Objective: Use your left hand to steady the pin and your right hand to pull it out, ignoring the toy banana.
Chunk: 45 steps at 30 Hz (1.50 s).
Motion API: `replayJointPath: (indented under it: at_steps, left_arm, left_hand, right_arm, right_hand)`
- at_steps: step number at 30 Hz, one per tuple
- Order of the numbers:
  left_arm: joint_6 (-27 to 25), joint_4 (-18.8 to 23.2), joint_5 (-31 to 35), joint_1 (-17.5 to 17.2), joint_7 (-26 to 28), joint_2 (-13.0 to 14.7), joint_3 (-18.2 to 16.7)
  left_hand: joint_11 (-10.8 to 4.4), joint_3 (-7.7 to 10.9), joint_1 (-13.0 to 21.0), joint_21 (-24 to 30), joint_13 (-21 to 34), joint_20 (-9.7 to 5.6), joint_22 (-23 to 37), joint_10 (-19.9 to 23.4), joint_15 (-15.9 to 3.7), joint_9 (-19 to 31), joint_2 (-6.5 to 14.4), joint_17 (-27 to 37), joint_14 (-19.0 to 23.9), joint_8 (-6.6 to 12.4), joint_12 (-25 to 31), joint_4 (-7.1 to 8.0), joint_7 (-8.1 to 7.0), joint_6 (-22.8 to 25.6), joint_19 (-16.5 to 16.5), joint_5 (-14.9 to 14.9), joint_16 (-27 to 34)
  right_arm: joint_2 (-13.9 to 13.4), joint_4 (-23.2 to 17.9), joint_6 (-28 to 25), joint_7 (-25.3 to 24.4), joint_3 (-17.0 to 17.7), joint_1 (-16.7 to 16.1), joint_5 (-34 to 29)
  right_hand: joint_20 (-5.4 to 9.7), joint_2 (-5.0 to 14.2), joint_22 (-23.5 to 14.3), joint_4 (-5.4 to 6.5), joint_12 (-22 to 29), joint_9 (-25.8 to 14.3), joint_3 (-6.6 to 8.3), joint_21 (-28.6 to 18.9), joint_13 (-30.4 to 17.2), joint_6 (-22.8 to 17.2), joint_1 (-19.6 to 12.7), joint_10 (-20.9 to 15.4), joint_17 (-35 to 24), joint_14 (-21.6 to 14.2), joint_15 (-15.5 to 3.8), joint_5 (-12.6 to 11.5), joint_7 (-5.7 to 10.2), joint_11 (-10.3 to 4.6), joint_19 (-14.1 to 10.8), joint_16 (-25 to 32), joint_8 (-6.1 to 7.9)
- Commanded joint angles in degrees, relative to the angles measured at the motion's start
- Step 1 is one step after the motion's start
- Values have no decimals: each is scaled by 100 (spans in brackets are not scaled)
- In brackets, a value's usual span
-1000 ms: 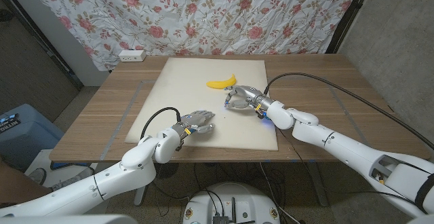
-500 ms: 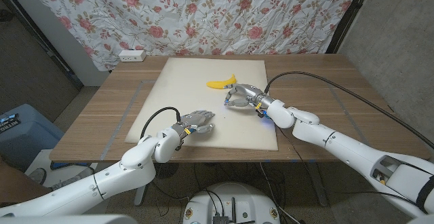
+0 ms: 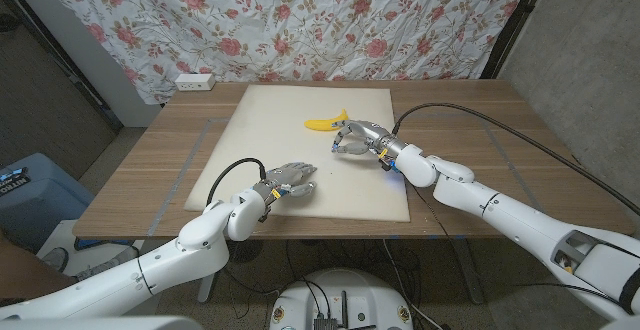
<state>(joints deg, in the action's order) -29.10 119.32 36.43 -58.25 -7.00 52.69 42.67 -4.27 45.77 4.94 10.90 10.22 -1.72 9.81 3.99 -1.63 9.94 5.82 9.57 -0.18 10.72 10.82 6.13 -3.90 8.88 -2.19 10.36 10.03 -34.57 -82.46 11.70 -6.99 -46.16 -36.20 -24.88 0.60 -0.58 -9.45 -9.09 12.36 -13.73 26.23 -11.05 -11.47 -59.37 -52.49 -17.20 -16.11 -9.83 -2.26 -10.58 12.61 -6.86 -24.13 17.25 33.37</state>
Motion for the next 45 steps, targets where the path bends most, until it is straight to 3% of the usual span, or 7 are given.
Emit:
replayJointPath:
  at_steps: [1,29,45]
  left_arm:
    - [91,28,95,16,186,-41,-67]
    - [104,398,198,-347,792,-10,-445]
    - [186,376,-327,-633,1479,-122,-891]
  left_hand:
    - [-13,8,78,23,-12,-384,0,27,-276,45,559,13,33,22,37,-29,22,201,-8,-8,47]
    - [-30,-7,127,71,-6,-348,-3,134,-259,53,548,13,195,54,64,-45,40,358,187,-15,77]
    - [-46,-31,135,91,-4,-351,-3,186,-259,56,541,19,239,49,73,-37,30,392,290,-18,79]
  right_arm:
    - [-52,-128,-107,21,48,-49,-44]
    - [-218,-576,-521,61,149,-205,-181]
    - [-481,-1106,-1045,182,283,-342,-391]
  right_hand:
    - [-10,40,-30,5,7,-7,-22,12,-9,-31,-24,-42,-24,21,-196,5,19,25,3,16,-10]
    - [-17,58,-30,7,-4,6,-56,7,-11,-36,-21,-66,-40,11,-199,13,19,29,2,30,-32]
    - [-22,63,-30,2,-12,13,-73,11,-11,-36,-27,-71,-48,11,-192,14,18,27,18,35,-45]
